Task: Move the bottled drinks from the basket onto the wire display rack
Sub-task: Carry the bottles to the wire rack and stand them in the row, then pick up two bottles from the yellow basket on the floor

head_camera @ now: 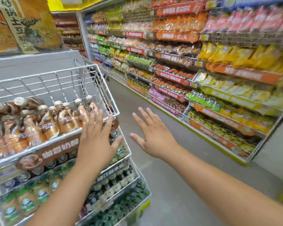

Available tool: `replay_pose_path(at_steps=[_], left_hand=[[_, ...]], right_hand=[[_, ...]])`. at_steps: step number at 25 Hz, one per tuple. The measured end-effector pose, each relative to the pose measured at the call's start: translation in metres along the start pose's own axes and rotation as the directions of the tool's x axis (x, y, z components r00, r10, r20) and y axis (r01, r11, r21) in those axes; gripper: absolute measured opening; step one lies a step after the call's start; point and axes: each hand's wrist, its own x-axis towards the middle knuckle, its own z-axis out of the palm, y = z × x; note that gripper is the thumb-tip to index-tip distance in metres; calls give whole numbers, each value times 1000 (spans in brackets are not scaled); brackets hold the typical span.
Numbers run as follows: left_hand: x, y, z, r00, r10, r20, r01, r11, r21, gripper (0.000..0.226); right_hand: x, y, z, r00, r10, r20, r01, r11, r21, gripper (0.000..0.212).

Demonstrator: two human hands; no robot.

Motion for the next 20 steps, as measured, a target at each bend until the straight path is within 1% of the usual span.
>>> replay_pose_path(at_steps=[3,6,8,11,16,20], left_hand=[[-22,66,0,997,74,3,-74,997,-16,82],[-37,133,6,985,171,4,-171,984,-47,86],[-41,184,8,967,256,11,-255,964,-73,86],[-44,257,10,931,366,-8,-364,923,-128,87],[-55,373,28,833,554,-9,-542,812,-217,85],[-55,456,55,736,677,-29,-652,696,-301,85]], right_hand=[[-57,40,-13,998,58,-26,-58,998,1,78],[-117,85,-30,986,152,-69,-153,988,-15,82],[-162,118,-42,969,240,-66,-241,970,-17,81],[-218,161,-62,936,338,-100,-343,938,-44,83],[-307,233,-79,839,513,-185,-533,843,-79,83],[-364,283,-85,733,648,-207,-677,723,-135,81]])
